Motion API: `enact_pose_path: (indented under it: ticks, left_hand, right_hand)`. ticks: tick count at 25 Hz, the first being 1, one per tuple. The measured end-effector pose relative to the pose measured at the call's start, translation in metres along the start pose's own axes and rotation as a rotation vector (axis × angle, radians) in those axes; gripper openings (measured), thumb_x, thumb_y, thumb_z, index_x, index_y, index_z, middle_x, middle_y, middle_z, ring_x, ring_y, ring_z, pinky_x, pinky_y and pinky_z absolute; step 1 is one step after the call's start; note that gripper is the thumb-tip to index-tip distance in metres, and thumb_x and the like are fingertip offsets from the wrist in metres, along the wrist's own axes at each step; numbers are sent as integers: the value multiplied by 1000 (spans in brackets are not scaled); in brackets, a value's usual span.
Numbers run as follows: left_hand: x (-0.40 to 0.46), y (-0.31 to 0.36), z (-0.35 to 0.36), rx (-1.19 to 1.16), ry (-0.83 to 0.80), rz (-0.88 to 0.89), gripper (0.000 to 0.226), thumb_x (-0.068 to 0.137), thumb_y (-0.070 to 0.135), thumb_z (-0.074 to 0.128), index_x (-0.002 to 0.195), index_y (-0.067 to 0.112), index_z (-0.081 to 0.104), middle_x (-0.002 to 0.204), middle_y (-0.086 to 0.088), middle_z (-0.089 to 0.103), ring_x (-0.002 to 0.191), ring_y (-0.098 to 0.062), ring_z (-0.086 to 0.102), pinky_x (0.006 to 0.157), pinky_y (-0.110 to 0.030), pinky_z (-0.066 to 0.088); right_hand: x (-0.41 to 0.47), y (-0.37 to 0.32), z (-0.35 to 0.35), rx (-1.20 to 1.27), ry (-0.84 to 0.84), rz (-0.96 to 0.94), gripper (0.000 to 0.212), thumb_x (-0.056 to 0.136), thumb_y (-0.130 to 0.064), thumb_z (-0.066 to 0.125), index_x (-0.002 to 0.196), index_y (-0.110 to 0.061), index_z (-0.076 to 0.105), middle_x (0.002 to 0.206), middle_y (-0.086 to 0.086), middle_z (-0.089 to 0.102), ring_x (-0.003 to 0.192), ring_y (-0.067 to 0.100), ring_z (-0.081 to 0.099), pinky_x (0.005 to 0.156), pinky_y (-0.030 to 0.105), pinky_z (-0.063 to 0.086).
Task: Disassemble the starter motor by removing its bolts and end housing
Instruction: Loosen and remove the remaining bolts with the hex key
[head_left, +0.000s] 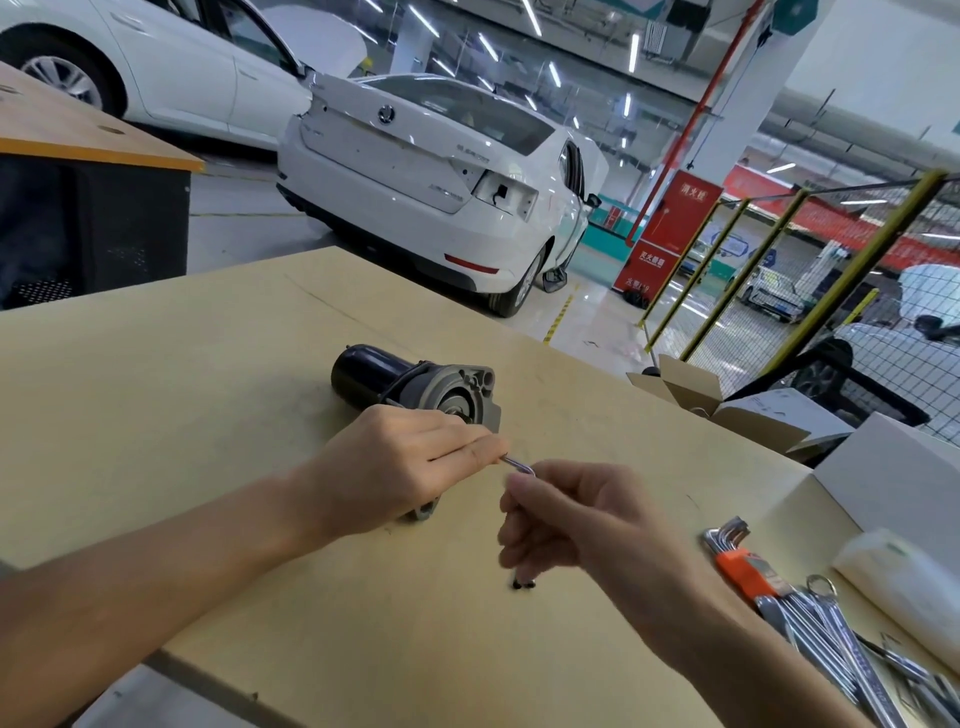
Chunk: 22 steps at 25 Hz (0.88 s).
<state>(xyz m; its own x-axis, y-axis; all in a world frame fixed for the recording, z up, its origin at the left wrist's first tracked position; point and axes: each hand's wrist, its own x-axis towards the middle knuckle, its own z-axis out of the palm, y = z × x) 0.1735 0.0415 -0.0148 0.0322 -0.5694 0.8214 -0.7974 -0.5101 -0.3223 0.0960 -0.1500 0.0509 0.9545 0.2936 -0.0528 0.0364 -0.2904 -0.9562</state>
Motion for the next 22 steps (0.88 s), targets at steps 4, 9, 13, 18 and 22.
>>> enact_pose_path:
  ticks: [4,9,13,18,22]
  left_hand:
    - [0,1,1,5,7,3,23,87,-2,71,109,-3,74,98,-11,76,85,-22,75,64,-33,61]
    - [-1,2,3,-39,43,-73,28,82,-3,77,110,-4,74,100,-14,76,85,-24,75,60,-34,61]
    - [0,3,3,-49,40,-74,25,84,-2,75,108,-2,75,98,-12,76,80,-24,75,55,-33,59]
    - [1,4,3,-37,45,-51,17,92,2,65,105,-3,75,96,-12,76,79,-25,74,57,-33,59]
    - [0,7,3,23,43,-30,18,91,-1,63,103,-3,75,93,-12,75,78,-24,74,61,-34,59]
  right_hand:
    - [2,5,-27,-1657,201,-914,16,89,1,56,90,-1,71,69,6,62,55,23,56,50,37,51]
    - [-3,-2,-7,-1011,326,-542,40,92,-56,53,93,-20,72,73,-9,67,61,10,62,58,29,51]
    - [3,-9,3,-307,353,100,47,84,-58,58,80,-12,67,50,-3,55,42,12,48,47,29,40]
    - [6,-9,6,-40,225,111,40,99,-29,53,62,-14,55,49,-4,41,38,10,34,37,21,26]
    - [4,4,-11,-1638,255,-787,29,99,-22,45,77,-14,62,59,-4,47,46,16,42,43,30,41]
